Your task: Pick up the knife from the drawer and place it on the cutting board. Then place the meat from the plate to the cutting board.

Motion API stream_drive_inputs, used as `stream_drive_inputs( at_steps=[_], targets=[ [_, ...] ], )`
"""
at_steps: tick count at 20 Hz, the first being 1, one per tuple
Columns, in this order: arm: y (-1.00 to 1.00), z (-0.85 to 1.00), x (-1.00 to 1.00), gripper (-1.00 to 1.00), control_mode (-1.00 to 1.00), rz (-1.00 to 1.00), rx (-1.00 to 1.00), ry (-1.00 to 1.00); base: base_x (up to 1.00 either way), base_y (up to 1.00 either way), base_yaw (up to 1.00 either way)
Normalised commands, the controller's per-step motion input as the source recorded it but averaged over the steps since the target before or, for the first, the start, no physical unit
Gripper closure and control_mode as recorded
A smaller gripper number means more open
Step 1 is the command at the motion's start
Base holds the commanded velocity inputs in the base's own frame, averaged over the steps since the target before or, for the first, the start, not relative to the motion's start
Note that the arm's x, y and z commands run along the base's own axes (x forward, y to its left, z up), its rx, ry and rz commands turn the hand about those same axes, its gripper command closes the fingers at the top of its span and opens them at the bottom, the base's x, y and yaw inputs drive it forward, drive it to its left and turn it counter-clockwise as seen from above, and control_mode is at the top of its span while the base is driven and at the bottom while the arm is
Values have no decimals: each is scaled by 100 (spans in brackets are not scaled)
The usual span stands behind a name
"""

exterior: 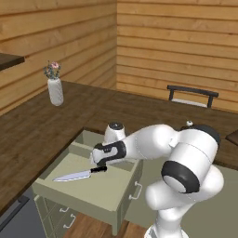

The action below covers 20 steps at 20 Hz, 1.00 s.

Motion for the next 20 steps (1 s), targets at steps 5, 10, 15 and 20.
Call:
stream_drive_inputs(
  at_steps=[5, 10, 15, 20],
  targets=[
    [0, -22, -2, -100, -100, 27, -22, -5, 0, 0, 0],
    [0, -12, 27, -100, -100, 30, -8, -11, 0, 0, 0],
    [0, -39, 4, -100, -100, 29, -7, 0, 0, 0, 0],
    [3, -28, 5, -100, -100, 23, -5, -1, 0, 0, 0]
  ],
)
